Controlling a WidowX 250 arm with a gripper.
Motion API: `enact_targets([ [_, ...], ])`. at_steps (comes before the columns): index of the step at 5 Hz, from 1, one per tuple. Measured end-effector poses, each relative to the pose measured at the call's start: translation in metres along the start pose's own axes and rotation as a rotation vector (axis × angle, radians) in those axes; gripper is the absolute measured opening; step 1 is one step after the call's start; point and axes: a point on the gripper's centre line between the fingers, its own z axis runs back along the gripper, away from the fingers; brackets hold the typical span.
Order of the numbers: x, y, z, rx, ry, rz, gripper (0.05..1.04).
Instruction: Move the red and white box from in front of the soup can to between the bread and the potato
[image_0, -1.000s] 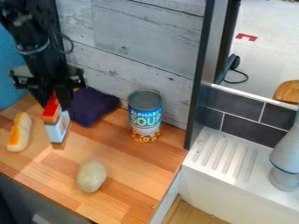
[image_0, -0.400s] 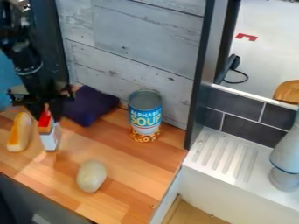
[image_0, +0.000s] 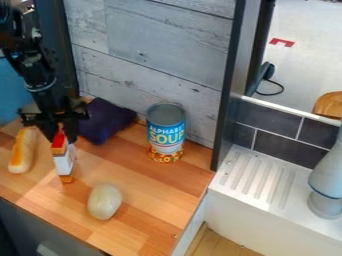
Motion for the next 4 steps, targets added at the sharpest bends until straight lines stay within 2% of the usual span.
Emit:
enact_targets([
  [1, 0.0035, -0.0010, -0.0009, -0.003, -0.003, 0.003, 0.394],
  [2, 0.0040, -0.0010, -0.0009, -0.005, -0.006, 0.005, 0.446],
  [3, 0.0020, -0.0005, -0.0039, -0.004, 0.007, 0.017, 0.758],
  [4, 0.0017, -0.0004, -0.0034, -0.003, 0.009, 0.021, 0.998],
])
